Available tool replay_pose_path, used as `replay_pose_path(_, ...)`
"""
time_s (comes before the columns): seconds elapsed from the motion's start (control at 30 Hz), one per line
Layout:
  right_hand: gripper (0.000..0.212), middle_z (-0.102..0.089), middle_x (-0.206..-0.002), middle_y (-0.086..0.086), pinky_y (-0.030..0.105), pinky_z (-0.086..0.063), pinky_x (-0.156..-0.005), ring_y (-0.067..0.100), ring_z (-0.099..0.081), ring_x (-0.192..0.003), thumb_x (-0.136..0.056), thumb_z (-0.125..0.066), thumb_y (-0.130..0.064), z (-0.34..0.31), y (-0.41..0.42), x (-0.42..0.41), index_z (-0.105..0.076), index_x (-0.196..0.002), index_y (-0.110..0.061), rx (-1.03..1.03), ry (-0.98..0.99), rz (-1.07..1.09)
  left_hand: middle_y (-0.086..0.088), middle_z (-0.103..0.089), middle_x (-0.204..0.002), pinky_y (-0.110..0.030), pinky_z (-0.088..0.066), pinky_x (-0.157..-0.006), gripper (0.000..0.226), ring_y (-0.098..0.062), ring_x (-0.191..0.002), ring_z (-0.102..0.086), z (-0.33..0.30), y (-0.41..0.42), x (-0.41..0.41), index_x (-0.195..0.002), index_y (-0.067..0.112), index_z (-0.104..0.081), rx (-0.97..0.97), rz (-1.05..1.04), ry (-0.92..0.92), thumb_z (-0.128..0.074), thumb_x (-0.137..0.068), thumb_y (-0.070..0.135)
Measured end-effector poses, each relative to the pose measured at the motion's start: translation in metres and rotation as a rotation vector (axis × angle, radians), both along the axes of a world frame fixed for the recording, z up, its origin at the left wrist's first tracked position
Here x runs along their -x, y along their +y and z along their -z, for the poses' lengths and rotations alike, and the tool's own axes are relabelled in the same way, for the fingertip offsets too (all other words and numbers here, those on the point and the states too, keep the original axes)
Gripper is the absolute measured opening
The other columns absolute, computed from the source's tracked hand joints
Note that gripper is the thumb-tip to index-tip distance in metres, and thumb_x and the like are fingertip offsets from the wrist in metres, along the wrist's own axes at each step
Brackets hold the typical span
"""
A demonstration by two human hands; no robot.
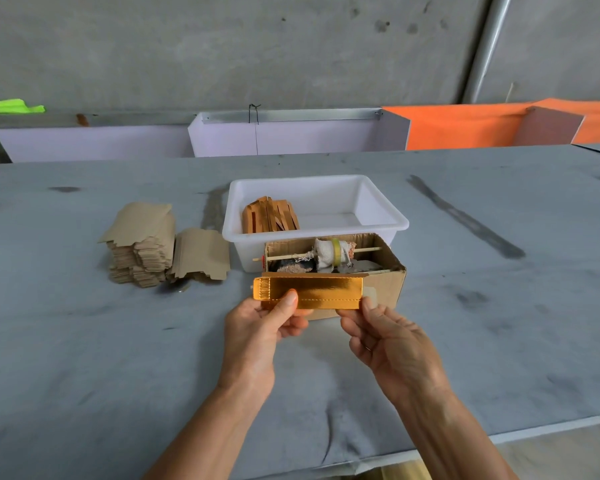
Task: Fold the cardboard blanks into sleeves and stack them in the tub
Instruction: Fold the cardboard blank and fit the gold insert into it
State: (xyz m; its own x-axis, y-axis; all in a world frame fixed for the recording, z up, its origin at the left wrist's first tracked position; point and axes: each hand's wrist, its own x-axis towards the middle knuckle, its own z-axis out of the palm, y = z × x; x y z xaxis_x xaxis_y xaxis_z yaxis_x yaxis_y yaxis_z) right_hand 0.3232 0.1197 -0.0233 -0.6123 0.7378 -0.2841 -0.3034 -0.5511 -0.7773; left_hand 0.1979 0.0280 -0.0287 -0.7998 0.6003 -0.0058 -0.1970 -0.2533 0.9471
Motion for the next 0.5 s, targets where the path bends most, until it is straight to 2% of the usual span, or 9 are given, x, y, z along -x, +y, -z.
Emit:
replay_pose_path(0.13, 0.006, -0.071, -0.070, 0.008, 0.018, -0.052, -0.045, 0.012, -0.068, -0.056, -0.087, -0.056, -0.005, -0.0002, 0.0031, -0.0013, -0.060, -0.083, -0.007, 0.116, 0.121, 0.025, -0.014, -0.072, -0.073, -0.022, -0.052, -0.054, 0.017, -0.019, -0.061, -0.067, 0.0034, -0.0018, 0.0026, -0.080, 0.008, -0.071, -0.020, 0.063, 0.012, -0.066, -0.074, 0.024)
replay_pose_path(0.17, 0.004, -0.072, -0.072, 0.008, 0.018, -0.053, -0.047, 0.012, -0.068, -0.057, -0.084, -0.057, -0.003, -0.0013, 0.0034, -0.0011, -0.059, -0.085, -0.006, 0.135, 0.159, 0.026, -0.011, -0.071, -0.071, -0.022, -0.053, -0.055, 0.013, -0.017, -0.060, -0.066, 0.0040, -0.0023, 0.0041, -0.076, 0.012, -0.073, -0.033, 0.064, 0.015, -0.068, -0.072, 0.022)
replay_pose_path(0.23, 0.014, -0.071, -0.078, 0.010, 0.019, -0.054, -0.051, 0.014, -0.069, -0.063, -0.073, -0.062, -0.001, -0.0016, 0.0049, -0.0012, -0.060, -0.087, -0.006, 0.156, 0.222, 0.033, -0.008, -0.070, -0.068, -0.022, -0.053, -0.056, 0.008, -0.014, -0.058, -0.065, 0.0051, -0.0037, 0.0072, -0.072, 0.015, -0.075, -0.052, 0.074, 0.035, -0.069, -0.070, 0.019)
replay_pose_path(0.33, 0.016, -0.070, -0.077, 0.011, 0.020, -0.056, -0.055, 0.017, -0.069, -0.067, -0.068, -0.066, -0.003, -0.0024, 0.0055, -0.0010, -0.061, -0.083, -0.007, 0.177, 0.268, 0.036, -0.010, -0.071, -0.069, -0.023, -0.052, -0.056, 0.008, -0.014, -0.057, -0.064, 0.0056, -0.0062, 0.0079, -0.073, 0.018, -0.076, -0.059, 0.101, 0.118, -0.068, -0.071, 0.018)
replay_pose_path(0.43, 0.019, -0.069, -0.076, 0.007, 0.020, -0.055, -0.056, 0.015, -0.067, -0.066, -0.065, -0.068, -0.003, -0.0016, 0.0041, 0.0005, -0.064, -0.083, -0.008, 0.141, 0.244, 0.035, -0.012, -0.070, -0.067, -0.023, -0.052, -0.056, 0.006, -0.017, -0.058, -0.065, 0.0050, -0.0081, 0.0063, -0.077, 0.013, -0.073, -0.063, 0.113, 0.225, -0.068, -0.073, 0.012)
replay_pose_path(0.5, 0.021, -0.067, -0.076, 0.006, 0.021, -0.055, -0.056, 0.014, -0.065, -0.064, -0.063, -0.071, -0.006, -0.0002, 0.0030, 0.0008, -0.064, -0.082, -0.010, 0.119, 0.210, 0.036, -0.011, -0.070, -0.065, -0.022, -0.053, -0.060, 0.013, -0.017, -0.060, -0.066, 0.0048, -0.0084, 0.0052, -0.080, 0.011, -0.071, -0.037, 0.133, 0.305, -0.066, -0.078, -0.001)
